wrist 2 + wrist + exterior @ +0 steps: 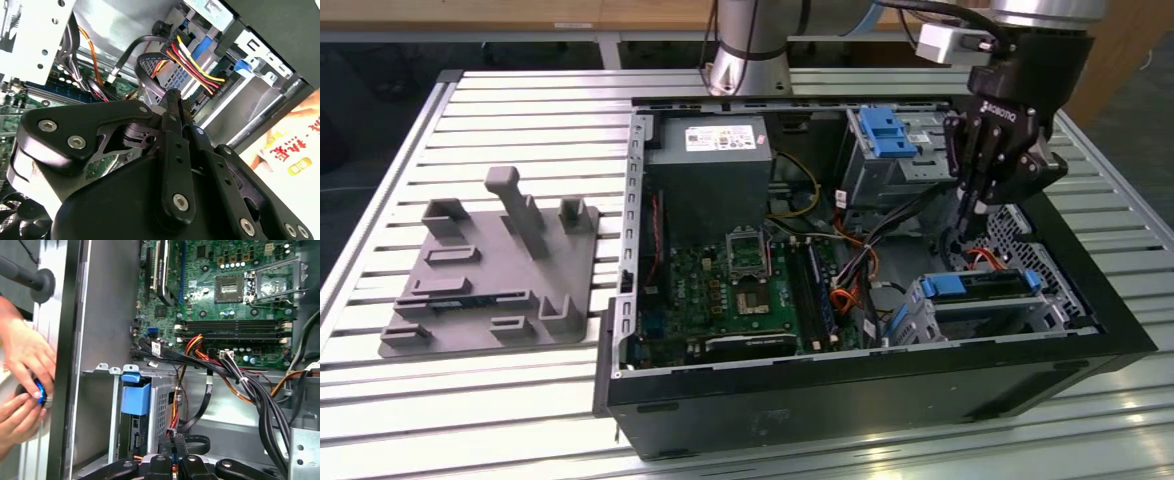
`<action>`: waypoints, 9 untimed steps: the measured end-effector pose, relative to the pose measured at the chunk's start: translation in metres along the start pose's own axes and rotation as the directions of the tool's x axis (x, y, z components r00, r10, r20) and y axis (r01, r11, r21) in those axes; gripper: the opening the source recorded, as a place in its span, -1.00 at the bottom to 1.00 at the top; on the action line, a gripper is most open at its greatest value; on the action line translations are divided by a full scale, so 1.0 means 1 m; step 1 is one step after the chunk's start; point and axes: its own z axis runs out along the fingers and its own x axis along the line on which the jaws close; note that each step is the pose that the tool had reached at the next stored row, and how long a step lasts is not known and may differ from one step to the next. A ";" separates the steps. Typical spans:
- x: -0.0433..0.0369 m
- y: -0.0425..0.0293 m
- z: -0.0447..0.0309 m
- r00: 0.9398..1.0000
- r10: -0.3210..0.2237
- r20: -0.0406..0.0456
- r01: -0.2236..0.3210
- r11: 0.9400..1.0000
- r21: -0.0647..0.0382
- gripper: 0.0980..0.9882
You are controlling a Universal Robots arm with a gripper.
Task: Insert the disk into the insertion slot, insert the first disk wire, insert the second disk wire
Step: 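Insert the second disk wire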
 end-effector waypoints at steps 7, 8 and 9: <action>0.0093 0.0004 0.0019 0.998 -0.003 0.058 0.002 1.000 0.003 -0.89; 0.0109 0.0004 0.0024 0.998 -0.003 0.066 0.003 1.000 0.003 -0.89; 0.0124 0.0005 0.0030 0.997 -0.003 0.074 0.003 1.000 0.004 -0.89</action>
